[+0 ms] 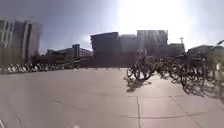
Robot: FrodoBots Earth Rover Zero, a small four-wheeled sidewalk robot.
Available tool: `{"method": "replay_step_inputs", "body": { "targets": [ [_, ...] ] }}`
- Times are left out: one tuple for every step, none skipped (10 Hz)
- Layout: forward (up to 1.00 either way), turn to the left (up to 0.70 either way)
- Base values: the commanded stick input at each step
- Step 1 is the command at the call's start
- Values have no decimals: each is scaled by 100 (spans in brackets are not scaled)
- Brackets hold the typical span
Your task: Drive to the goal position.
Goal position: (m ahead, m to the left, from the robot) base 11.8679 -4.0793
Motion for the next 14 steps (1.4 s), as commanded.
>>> {"method": "replay_step_inputs", "body": {
  "targets": [
    [0,0],
    [0,0],
    [0,0],
    [0,45],
    [0,45],
    [0,45],
    [0,45],
    [0,45],
    [0,45],
    [0,45],
    [0,45],
    [0,45],
    [0,45],
    [60,34]
  ]
}}
